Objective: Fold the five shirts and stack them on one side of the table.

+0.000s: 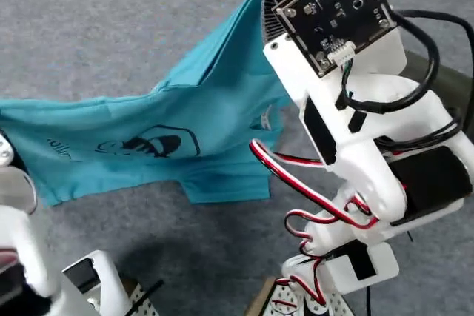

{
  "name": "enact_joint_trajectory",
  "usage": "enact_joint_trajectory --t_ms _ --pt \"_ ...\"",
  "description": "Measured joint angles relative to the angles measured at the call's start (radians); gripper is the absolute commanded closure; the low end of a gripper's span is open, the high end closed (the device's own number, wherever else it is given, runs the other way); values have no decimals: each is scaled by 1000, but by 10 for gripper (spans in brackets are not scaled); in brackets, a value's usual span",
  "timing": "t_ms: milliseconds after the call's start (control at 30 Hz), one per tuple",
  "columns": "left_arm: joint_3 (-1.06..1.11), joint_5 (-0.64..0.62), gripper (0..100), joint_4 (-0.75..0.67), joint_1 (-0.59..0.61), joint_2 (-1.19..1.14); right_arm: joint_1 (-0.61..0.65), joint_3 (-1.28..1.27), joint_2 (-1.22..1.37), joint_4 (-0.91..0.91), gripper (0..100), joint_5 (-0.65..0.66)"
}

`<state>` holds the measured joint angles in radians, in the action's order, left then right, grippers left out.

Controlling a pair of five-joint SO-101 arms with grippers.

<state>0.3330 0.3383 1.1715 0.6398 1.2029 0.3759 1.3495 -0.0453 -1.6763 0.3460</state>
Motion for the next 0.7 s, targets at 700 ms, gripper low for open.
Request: enact_joint_trajectory --t_ms 700 --pt "-262 -43 981 -104 250 58 0 11 -230 301 997 157"
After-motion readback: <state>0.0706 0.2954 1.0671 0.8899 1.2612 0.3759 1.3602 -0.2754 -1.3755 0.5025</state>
